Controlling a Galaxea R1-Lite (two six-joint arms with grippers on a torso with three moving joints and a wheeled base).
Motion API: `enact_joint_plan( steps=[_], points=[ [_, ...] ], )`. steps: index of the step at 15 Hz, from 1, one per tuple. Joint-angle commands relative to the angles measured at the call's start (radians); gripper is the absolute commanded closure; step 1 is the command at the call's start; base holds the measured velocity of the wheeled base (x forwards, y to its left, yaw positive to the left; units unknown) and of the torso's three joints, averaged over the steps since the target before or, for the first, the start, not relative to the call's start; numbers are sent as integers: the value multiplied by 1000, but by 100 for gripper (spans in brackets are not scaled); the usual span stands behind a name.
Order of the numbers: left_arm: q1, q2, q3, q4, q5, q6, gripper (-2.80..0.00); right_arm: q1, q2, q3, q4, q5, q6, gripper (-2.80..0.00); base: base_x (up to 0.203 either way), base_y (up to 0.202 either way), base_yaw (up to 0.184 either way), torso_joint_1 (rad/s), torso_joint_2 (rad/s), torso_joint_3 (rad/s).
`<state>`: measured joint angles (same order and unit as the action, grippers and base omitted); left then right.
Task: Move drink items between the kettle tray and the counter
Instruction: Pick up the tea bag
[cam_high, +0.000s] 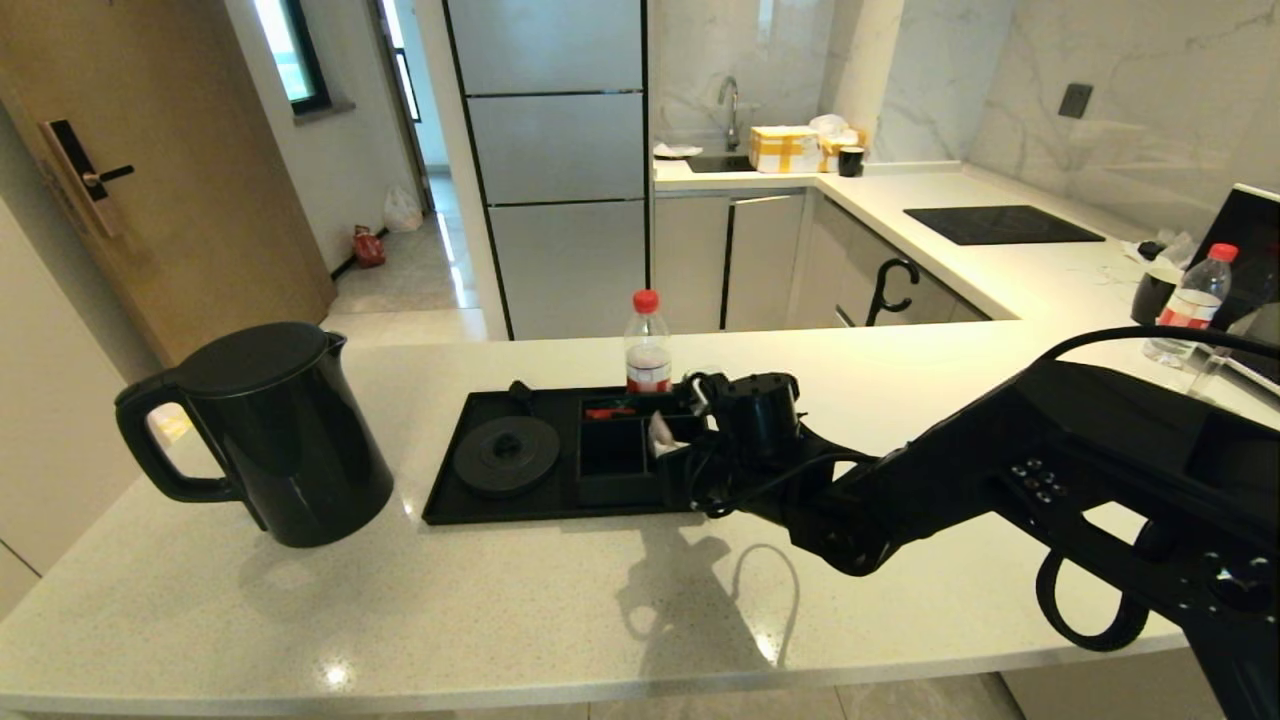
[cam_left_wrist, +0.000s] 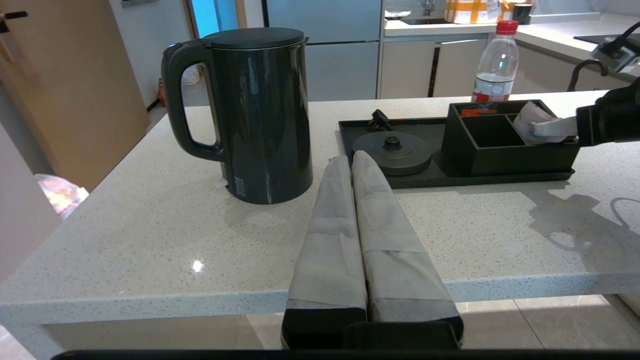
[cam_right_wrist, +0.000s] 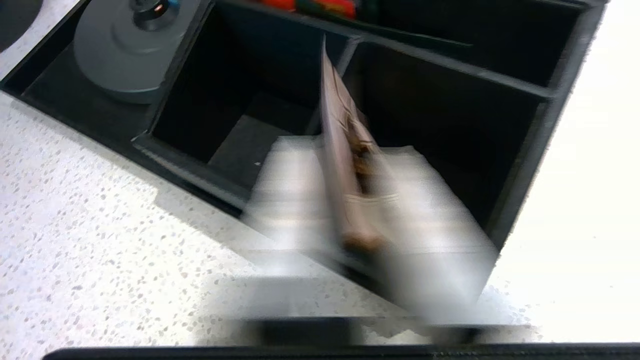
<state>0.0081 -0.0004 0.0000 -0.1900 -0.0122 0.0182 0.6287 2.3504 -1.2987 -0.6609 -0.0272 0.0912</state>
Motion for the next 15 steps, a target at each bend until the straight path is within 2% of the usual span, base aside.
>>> enact_joint_plan(
  steps=[1,6,8,15],
  points=[
    [0,-1,40,-1,0,0,0,0,-8,-1,-5,0,2,0,0,0,0,0,0,0],
    [0,0,40,-2,0,0,0,0,-18,-2,-5,0,7,0,0,0,0,0,0,0],
    [0,0,40,-2,0,0,0,-6,-57,-9,-4,2,41,0,0,0,0,0,0,0],
    [0,-1,40,-1,0,0,0,-49,-180,-11,8,9,87,0,0,0,0,0,0,0]
  ],
)
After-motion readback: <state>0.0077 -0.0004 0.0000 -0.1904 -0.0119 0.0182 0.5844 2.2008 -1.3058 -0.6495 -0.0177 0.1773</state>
